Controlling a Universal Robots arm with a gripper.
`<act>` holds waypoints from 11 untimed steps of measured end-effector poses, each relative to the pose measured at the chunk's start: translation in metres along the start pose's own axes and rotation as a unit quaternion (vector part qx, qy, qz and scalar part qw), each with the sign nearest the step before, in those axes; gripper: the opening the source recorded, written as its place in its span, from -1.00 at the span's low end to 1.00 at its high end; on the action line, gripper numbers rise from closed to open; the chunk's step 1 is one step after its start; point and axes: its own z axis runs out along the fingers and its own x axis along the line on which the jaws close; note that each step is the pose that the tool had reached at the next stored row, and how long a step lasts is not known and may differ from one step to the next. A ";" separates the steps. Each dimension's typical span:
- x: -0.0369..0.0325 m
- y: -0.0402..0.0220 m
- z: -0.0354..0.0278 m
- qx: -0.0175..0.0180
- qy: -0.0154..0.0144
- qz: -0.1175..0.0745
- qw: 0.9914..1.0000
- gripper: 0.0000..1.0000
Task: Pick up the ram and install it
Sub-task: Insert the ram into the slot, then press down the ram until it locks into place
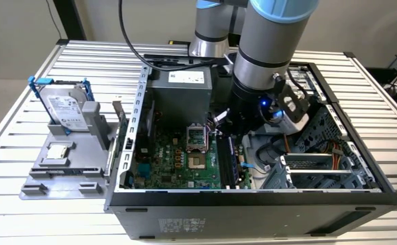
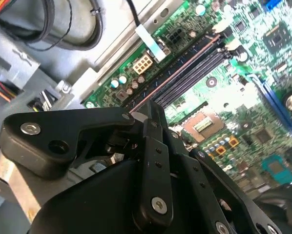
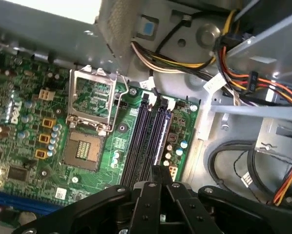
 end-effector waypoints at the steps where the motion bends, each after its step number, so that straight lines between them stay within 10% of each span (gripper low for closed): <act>1: 0.0000 0.0000 0.0000 0.000 0.000 -0.009 1.000 -1.00; 6: 0.0000 0.0000 0.0000 -0.002 0.001 -0.055 0.998 -1.00; 11: 0.0000 0.0000 0.0000 -0.003 0.001 -0.100 0.995 -1.00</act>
